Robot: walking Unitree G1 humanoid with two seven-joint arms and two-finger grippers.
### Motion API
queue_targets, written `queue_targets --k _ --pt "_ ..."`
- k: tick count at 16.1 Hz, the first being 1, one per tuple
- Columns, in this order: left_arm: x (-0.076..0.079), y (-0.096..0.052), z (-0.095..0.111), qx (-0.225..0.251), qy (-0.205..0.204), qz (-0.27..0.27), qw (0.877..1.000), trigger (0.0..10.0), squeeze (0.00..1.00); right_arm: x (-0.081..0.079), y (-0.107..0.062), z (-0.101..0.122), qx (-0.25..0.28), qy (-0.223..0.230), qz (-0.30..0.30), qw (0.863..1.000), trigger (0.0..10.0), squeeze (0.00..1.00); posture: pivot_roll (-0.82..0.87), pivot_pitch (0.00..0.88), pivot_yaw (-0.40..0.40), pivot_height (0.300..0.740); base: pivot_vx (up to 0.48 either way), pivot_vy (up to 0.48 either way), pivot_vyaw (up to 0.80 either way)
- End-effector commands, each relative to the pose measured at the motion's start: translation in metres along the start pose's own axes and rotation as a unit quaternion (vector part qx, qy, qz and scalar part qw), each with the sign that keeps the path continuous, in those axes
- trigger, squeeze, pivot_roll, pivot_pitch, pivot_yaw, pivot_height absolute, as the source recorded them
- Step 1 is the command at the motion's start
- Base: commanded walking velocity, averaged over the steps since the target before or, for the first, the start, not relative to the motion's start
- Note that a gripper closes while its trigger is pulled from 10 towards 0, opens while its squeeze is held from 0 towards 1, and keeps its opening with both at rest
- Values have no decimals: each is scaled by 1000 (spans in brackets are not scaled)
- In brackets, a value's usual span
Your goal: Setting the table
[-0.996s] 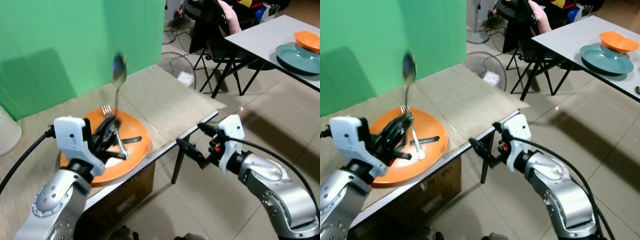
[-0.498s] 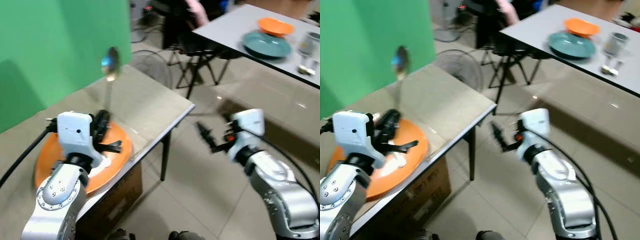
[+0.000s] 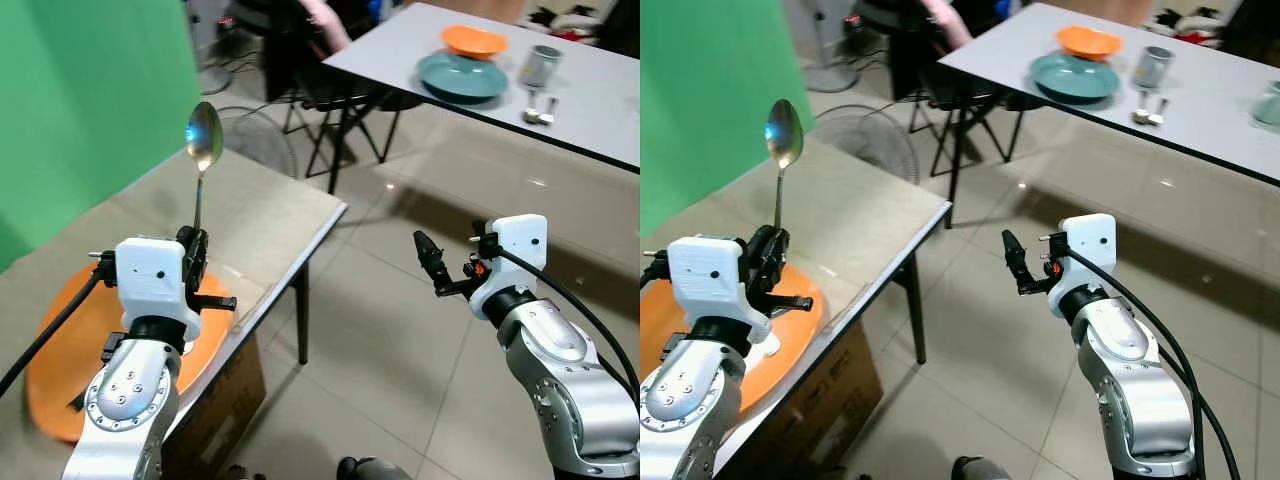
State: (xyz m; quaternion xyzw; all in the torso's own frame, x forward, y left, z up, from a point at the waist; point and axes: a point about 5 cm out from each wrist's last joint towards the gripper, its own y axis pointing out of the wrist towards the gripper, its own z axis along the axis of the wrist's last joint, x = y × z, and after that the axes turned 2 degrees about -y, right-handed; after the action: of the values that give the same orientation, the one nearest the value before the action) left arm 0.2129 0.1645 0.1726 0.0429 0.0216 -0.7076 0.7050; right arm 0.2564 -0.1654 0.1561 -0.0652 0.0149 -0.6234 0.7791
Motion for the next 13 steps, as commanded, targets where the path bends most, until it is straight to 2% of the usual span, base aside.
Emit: queue_targets --k 1,5,13 --pt "1 0 1 5 7 4 1000 10000 0 3 -1 0 1 -4 -6 1000 10000 0 -64 6 3 740 0 0 -775" --pt "-3 2 0 8 9 10 1000 10000 0 -2 2 -1 -1 3 2 1000 10000 0 -50 9 -6 740 0 0 -775" --pt "7 5 0 12 2 -24 1000 10000 0 0 -3 -3 -3 13 -11 1000 10000 0 -60 17 13 740 277 0 -775"
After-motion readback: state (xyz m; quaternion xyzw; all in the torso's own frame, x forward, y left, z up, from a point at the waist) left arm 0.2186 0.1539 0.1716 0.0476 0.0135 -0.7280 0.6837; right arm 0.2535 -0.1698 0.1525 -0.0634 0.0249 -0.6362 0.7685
